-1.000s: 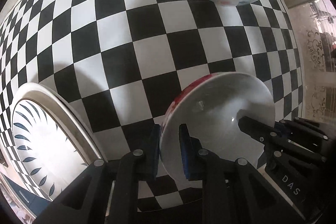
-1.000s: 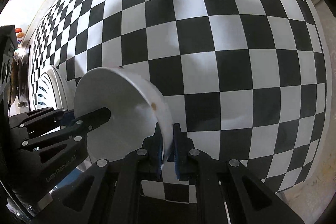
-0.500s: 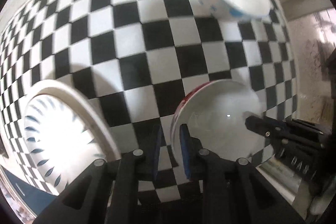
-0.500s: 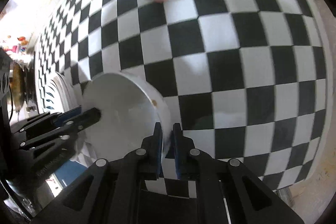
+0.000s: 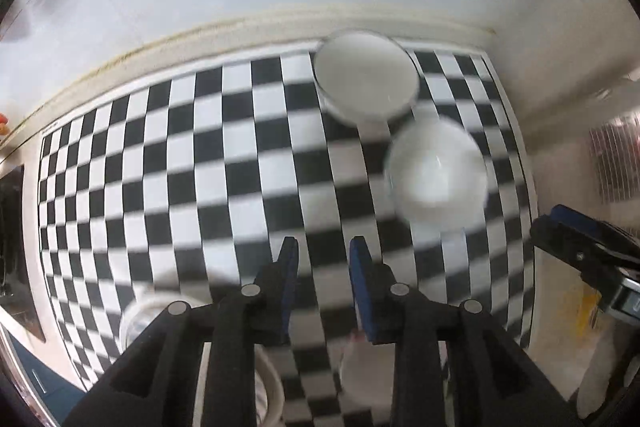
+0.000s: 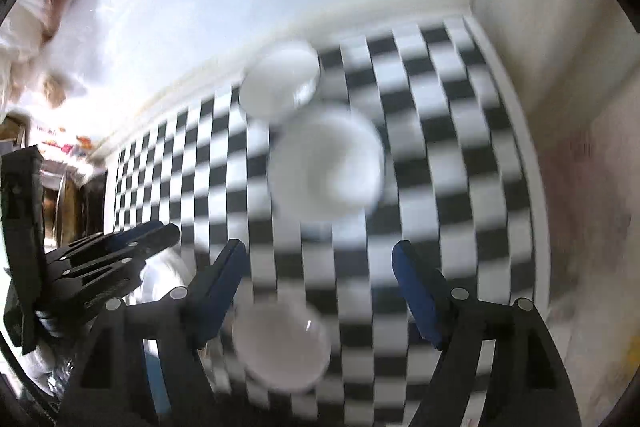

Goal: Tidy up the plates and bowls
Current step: 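Open both tools and move them to the plain white bowl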

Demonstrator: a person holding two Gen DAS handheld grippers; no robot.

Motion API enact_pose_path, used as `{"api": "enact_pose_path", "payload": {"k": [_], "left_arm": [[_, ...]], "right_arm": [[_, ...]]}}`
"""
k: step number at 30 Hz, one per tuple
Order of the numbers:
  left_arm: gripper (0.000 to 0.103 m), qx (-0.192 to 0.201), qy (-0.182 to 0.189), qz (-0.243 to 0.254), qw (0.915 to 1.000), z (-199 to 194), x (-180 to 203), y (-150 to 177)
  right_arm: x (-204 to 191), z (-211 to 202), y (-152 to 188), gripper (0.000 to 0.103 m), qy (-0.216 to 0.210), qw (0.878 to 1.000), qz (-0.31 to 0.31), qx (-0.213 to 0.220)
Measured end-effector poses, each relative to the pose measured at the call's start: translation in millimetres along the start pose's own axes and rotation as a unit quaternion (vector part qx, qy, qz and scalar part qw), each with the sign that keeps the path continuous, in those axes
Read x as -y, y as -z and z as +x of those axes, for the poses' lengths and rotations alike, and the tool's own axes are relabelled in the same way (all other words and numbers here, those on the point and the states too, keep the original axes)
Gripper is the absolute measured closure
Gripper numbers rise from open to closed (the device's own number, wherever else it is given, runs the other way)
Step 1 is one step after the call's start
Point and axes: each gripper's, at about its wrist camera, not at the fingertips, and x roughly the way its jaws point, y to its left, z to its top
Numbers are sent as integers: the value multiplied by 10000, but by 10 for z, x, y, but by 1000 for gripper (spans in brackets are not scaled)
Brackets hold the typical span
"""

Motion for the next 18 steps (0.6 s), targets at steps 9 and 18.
{"api": "enact_pose_path", "payload": {"k": [9,18], "left_arm": [[79,-389,408,-663,9962,650,-300,-987],[79,-792,569,-641,9932,1262,-295,-1309]], "right_arm": [[21,768,-1166,26,-72,9995,117,-300],[96,1588,-1552,48,81,9960,214,-858]]}}
